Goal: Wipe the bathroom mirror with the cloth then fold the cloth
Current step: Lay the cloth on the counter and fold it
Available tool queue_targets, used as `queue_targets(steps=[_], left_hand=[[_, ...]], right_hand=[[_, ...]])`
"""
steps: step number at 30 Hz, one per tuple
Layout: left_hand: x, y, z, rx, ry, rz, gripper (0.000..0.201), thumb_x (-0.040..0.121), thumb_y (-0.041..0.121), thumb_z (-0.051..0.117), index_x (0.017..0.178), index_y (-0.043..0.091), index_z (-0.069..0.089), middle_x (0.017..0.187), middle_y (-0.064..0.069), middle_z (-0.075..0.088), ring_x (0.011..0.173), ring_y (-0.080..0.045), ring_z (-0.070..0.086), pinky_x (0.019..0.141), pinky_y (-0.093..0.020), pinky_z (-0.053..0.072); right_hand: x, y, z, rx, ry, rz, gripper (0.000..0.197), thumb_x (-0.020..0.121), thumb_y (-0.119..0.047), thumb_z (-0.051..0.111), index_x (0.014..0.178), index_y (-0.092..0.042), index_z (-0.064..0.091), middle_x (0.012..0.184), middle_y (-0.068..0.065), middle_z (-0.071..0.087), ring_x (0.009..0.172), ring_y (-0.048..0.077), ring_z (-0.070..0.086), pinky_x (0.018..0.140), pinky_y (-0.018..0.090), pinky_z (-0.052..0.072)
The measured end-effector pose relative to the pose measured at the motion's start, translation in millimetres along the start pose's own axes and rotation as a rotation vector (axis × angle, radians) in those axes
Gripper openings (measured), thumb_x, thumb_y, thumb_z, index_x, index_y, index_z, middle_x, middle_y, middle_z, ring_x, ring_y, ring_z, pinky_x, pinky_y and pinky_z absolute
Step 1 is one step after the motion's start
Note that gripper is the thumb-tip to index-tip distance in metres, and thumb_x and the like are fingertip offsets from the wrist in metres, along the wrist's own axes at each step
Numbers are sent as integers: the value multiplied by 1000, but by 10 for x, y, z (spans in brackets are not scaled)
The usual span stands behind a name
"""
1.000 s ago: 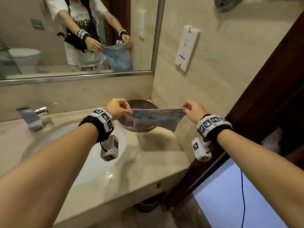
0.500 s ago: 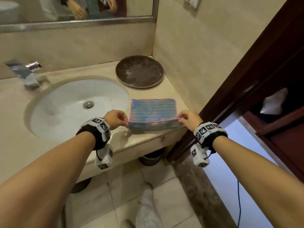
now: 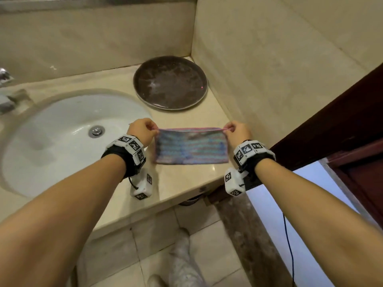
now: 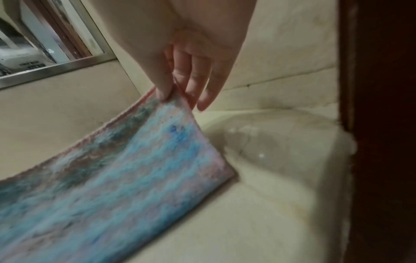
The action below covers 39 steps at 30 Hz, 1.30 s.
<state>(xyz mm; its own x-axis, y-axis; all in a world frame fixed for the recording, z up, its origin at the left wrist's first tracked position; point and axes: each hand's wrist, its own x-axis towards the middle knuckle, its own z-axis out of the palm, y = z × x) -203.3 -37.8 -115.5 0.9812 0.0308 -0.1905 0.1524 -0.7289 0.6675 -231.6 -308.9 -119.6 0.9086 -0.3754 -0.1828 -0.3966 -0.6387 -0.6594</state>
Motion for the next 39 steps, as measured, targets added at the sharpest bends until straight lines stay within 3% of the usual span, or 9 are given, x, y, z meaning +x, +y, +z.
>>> queue_targets(steps=[2,6,12,15,19,23,26,31,39], left_hand=[[143,-50,61,3,23,-38,6,82,9,64,87,8,68,81,-4,61,80,-18,55,78,-26,42],[326,-121,149,29,32,-71,7,82,13,65,88,9,68,83,-6,64,81,-20,57,75,-25,42],[401,-40,203,223,-4,-67,14,84,23,61,95,16,66,115,-13,59,109,-32,51,91,-41,46],[349,160,217,346,37,18,26,87,27,55,110,18,61,126,-11,50,121,-32,39,98,-42,36],[224,467,416,353,-59,196,26,88,28,55,110,17,60,124,-8,51,119,-29,41,98,-40,35],[148,746,707,301,-189,315,25,88,24,53,111,17,60,117,-8,55,115,-28,47,95,-40,40],[137,930,925,264,-271,406,26,89,17,52,113,12,61,114,-12,57,107,-30,54,92,-38,43],[207,1119,1279,470,-424,663,44,91,12,47,135,17,48,139,-7,47,122,-31,44,99,-43,39],[383,1205,1336,705,-361,848,30,85,11,53,113,13,61,114,-10,59,110,-31,46,83,-38,40]], right_hand=[[104,4,79,5,17,21,5,87,-14,62,85,-17,66,81,4,65,77,23,62,71,34,55],[264,53,145,-84,11,30,4,85,-17,65,88,-15,67,79,-1,61,74,17,55,63,23,39],[341,45,170,-138,-65,55,23,84,-15,68,105,-10,62,95,6,63,88,21,59,81,27,50],[267,21,118,-42,-59,73,27,86,-14,65,111,-6,61,95,8,60,86,18,55,84,27,50],[123,-54,-27,-174,-14,101,21,92,-21,55,106,-7,63,108,13,67,96,28,62,77,28,48],[-131,7,-173,-346,-146,132,27,91,-27,55,91,-3,66,95,15,68,83,31,63,72,32,52],[-317,168,-166,-386,-233,156,27,89,-33,57,87,-6,62,96,13,66,88,30,62,75,33,49],[-423,278,-31,-362,-256,121,26,90,-34,56,95,-9,58,102,14,63,94,31,60,74,33,45],[-338,327,-20,-322,-293,157,22,85,-22,60,97,-4,62,104,16,65,95,33,62,76,31,47]])
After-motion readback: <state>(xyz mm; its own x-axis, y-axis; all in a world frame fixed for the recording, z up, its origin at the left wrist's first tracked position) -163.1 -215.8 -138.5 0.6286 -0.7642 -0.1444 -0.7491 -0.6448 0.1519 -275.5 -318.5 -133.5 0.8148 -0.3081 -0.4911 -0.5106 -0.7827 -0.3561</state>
